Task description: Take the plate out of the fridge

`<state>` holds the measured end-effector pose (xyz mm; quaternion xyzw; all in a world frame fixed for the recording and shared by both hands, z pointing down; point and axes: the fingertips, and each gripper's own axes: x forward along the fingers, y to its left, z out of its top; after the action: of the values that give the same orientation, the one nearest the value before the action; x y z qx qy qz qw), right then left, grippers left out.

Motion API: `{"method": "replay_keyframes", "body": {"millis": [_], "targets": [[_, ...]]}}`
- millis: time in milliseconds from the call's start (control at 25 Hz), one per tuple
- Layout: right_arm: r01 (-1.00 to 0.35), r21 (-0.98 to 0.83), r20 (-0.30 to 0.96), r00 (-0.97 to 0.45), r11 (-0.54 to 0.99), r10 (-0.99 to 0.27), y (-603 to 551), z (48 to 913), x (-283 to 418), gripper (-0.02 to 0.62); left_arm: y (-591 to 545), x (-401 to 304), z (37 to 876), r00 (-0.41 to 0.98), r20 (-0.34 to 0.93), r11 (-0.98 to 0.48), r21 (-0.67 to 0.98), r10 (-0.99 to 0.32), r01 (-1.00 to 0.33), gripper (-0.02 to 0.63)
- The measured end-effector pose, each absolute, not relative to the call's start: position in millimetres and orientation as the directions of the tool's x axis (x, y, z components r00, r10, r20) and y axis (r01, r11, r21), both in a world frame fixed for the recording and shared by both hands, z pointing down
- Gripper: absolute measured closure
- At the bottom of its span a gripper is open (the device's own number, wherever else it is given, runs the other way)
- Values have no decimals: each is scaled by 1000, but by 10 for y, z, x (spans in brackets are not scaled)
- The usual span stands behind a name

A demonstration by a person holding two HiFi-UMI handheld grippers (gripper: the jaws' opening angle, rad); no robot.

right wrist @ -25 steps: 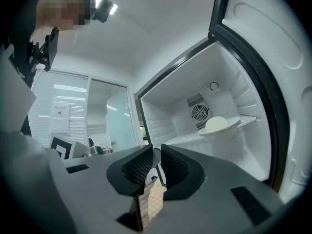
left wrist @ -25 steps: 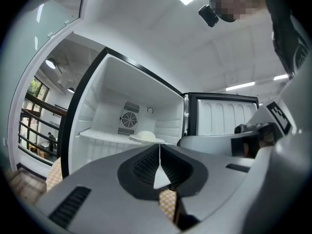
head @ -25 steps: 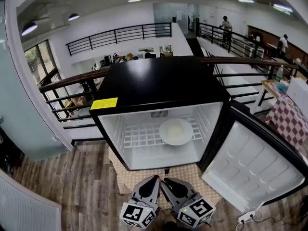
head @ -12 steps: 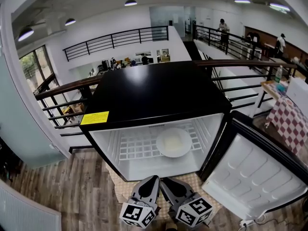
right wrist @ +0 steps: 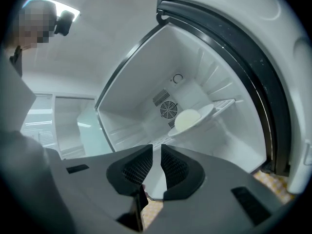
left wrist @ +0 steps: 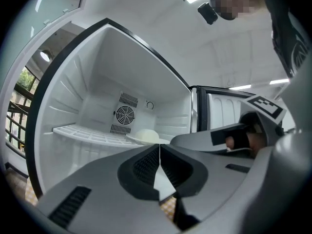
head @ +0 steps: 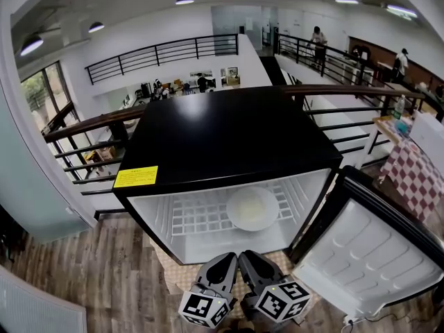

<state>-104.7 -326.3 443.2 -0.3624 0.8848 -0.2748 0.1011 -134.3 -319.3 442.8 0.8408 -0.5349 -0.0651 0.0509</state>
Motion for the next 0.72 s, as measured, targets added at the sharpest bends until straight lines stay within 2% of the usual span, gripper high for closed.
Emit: {"method": "replay_keyframes", "body": {"millis": [160,480,720], "targets": [[-596,-656,71,-659,462,-749,-3412,4549,-954,528,-3225,-1333,4446,449,-37,-449,147,-893,-881,592],[-543,-781,89,-586,309,-805,-3668,4569,-836,524,-3315,-1405,4470,467,-9,-463,151,-884,-873,592],[-469,-846,55,-550,253,-833,-3839,4511,-667,479,-3349,-1347,4478,485,-2,-479,151,-875,-865,592]]}}
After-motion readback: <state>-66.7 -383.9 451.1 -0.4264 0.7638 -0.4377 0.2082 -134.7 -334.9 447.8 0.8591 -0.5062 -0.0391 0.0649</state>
